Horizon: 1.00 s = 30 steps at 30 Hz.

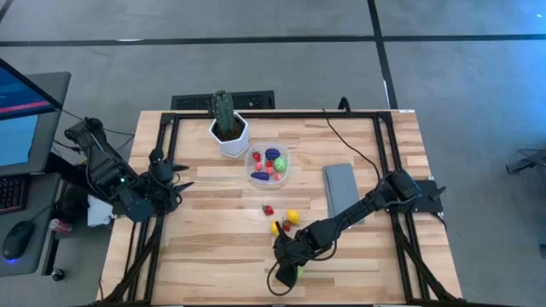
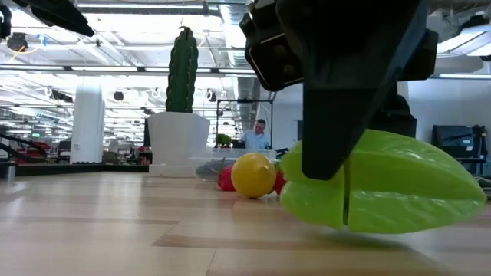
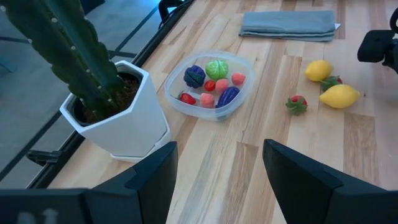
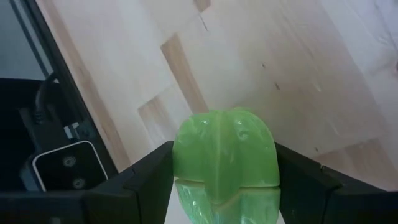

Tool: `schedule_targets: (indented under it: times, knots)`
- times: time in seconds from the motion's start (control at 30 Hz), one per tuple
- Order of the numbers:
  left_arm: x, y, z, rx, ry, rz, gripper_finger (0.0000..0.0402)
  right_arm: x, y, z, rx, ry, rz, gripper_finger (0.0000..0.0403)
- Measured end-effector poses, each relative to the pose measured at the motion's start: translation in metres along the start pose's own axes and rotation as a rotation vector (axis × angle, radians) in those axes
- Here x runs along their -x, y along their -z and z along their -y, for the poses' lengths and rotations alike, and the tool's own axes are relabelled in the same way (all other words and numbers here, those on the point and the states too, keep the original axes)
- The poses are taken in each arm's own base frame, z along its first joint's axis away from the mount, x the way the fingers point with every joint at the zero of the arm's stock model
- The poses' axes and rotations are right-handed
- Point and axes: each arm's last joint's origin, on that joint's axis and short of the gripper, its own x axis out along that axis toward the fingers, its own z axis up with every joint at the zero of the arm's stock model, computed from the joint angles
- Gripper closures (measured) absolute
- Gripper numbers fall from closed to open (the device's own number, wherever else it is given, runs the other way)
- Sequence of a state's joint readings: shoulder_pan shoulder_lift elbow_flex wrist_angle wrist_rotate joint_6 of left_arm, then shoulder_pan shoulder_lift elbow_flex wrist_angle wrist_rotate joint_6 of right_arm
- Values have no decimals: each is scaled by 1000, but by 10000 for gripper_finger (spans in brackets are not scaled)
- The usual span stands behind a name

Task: Pick and placing Produce into tupperware
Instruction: Put the star fruit into the transparent bin

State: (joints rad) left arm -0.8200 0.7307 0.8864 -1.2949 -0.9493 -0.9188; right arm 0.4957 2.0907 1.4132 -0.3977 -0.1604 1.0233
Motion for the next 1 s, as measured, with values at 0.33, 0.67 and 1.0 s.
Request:
schedule_targets:
  times: [0.33,0.67,1.0]
  knots:
    - [0,0,0,3,2,1,175,1,-5,-3,5,-47,32,143]
    - [0,-1,1,3,6,6,175,36,-22,-11,45,-112,147,144]
    - [0,-2,2,3,13,14,175,74,-44,-7,77,-143,264,155]
